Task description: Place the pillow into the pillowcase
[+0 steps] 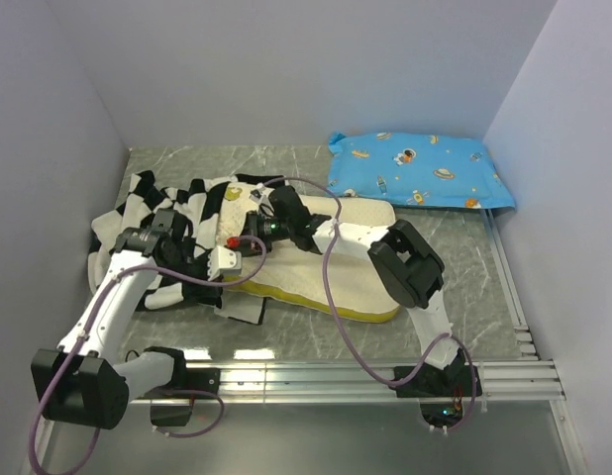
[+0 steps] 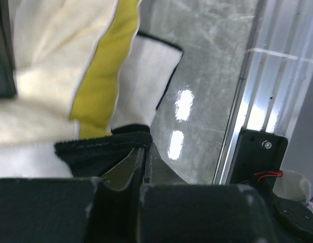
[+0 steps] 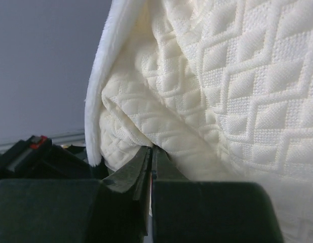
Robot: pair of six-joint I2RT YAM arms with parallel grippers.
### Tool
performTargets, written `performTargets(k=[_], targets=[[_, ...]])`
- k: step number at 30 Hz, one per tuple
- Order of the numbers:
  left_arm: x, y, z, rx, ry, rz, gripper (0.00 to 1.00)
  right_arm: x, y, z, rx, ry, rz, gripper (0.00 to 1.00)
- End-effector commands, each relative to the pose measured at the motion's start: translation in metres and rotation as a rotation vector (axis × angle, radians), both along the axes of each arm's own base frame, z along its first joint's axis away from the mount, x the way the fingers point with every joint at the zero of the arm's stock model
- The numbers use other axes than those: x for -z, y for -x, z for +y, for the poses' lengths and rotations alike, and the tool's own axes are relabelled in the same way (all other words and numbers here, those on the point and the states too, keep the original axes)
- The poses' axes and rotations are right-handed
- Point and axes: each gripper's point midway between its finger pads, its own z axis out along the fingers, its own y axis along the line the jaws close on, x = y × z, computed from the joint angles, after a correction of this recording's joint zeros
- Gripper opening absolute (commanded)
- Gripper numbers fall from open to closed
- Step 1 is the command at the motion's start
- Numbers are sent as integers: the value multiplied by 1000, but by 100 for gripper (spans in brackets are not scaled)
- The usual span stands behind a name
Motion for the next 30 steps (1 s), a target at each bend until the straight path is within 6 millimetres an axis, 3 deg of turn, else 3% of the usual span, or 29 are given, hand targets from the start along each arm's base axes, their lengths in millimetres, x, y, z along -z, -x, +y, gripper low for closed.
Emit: performTargets(k=[1, 3, 5, 9, 10, 12, 13, 14, 16, 18, 19, 20, 21, 22, 23, 24, 25, 27, 28, 30], targets=[[-26, 28, -34, 66, 152, 133, 4, -46, -25, 14, 131, -114, -91, 0], [-34, 22, -47, 43, 220, 183, 8, -34, -12, 21, 111, -111, -48, 0], [-40, 4, -56, 5, 259, 169, 12, -18, 7, 24, 78, -110, -13, 0], [-33, 3, -52, -54, 241, 179, 41, -1, 32, 16, 12, -104, 2, 0], [-32, 1, -48, -82, 223, 170, 43, 11, 38, 8, 5, -87, 24, 0], [-47, -12, -40, -194, 267, 155, 52, 12, 42, -2, -20, -90, 26, 0], [-69, -22, -43, -222, 336, 131, 55, 19, 46, -9, -25, -77, 35, 0], [-83, -29, -42, -294, 384, 161, 56, 11, 49, -12, -44, -95, 11, 0], [-119, -64, -30, -401, 462, 88, 60, 0, 56, -17, -85, -113, -3, 6], [-131, -99, -21, -610, 484, 122, 64, -16, 64, -20, -141, -132, -48, 21], [-149, -132, -12, -684, 497, 3, 64, -29, 61, -20, -148, -144, -80, 27], [-141, -155, 2, -830, 465, 16, 65, -44, 62, -25, -166, -140, -135, 37], [-138, -185, 17, -933, 427, -32, 65, -63, 56, -31, -175, -135, -206, 46], [-148, -189, 16, -920, 442, -64, 66, -74, 48, -30, -162, -151, -228, 46], [-126, -210, 28, -1006, 360, -59, 67, -80, 43, -39, -165, -112, -269, 51], [-122, -220, 28, -1019, 336, -70, 67, -87, 34, -44, -155, -100, -299, 51], [-125, -235, 33, -1033, 329, -109, 67, -104, 8, -51, -101, -92, -350, 52], [-102, -261, 38, -1100, 269, -131, 67, -98, -19, -67, -50, -4, -394, 59], [-101, -271, 40, -1114, 267, -147, 66, -101, -47, -70, 12, 34, -435, 61], [-83, -295, 44, -1157, 252, -149, 65, -86, -88, -92, 83, 136, -472, 68]])
